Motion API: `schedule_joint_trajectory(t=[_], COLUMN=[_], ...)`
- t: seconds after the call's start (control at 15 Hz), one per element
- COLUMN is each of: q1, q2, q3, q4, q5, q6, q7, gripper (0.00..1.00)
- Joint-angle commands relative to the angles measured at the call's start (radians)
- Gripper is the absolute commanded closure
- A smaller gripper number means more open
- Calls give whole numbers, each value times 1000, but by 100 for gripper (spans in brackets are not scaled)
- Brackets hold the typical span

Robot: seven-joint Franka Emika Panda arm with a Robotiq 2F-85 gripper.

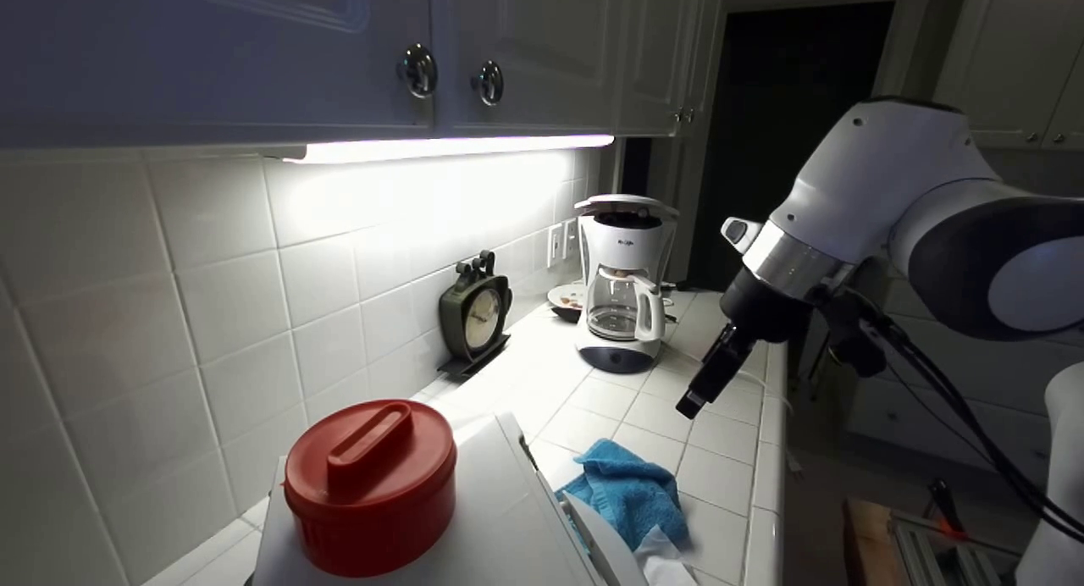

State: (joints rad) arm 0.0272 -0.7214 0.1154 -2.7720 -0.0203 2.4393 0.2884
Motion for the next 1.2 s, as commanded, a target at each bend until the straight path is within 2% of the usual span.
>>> schedule_joint_trajectory(t=[0.0, 0.07, 0.13, 0.4, 0.73, 0.87, 1.07, 1.13], q1=[6, 8, 7, 11, 57, 108, 201, 213], q2=[105, 131, 154, 242, 346, 382, 430, 441], q3=[-61, -72, -76, -92, -120, -148, -204, -211], q4=[2, 2, 2, 2, 2, 2, 2, 3], q5=[43, 44, 42, 41, 79, 154, 307, 336], q6=[108, 113, 107, 138, 318, 344, 367, 366], q7=[-84, -99, -107, -147, -230, -276, -382, -407], gripper=[0, 11, 28, 56, 92, 99, 98, 98])
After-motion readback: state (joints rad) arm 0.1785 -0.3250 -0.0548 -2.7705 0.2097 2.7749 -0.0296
